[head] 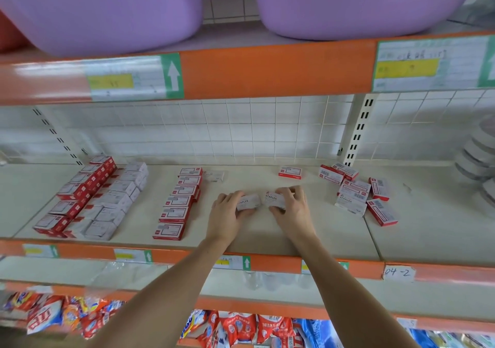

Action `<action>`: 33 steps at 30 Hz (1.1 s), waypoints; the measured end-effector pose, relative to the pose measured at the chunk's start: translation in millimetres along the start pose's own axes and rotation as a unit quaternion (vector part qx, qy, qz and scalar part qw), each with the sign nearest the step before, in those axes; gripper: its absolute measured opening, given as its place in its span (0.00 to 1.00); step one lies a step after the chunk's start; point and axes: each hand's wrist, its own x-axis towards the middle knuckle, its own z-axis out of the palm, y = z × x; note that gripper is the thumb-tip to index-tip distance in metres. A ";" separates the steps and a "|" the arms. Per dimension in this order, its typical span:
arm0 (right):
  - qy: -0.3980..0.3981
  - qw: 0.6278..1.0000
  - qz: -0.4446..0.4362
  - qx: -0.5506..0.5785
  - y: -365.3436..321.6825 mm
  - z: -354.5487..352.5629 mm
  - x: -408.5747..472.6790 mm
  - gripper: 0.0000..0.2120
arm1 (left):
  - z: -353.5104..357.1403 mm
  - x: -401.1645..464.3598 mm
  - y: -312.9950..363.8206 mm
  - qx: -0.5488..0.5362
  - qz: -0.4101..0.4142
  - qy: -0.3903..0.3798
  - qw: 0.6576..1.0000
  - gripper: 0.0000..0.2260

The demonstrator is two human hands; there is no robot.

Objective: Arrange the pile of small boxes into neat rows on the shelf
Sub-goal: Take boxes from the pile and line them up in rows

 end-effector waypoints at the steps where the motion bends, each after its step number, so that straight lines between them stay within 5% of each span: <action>1: -0.001 1.000 0.002 0.001 0.0 -0.2 0.2 0.20 | -1.0 -0.2 0.0 -0.019 -0.015 0.001 1.000 0.17; 8: -0.008 1.000 -0.004 -0.003 -0.1 -0.5 0.2 0.20 | -5.3 1.3 -2.1 -0.082 -0.082 0.028 0.993 0.17; 21: -0.012 0.994 -0.094 -0.058 3.1 11.0 1.0 0.19 | -2.7 0.0 2.8 0.099 -0.032 -0.014 0.994 0.13; 33: -0.013 0.995 -0.018 -0.094 -39.4 43.9 7.8 0.18 | -49.3 21.9 -21.7 0.098 -0.002 -0.052 0.994 0.15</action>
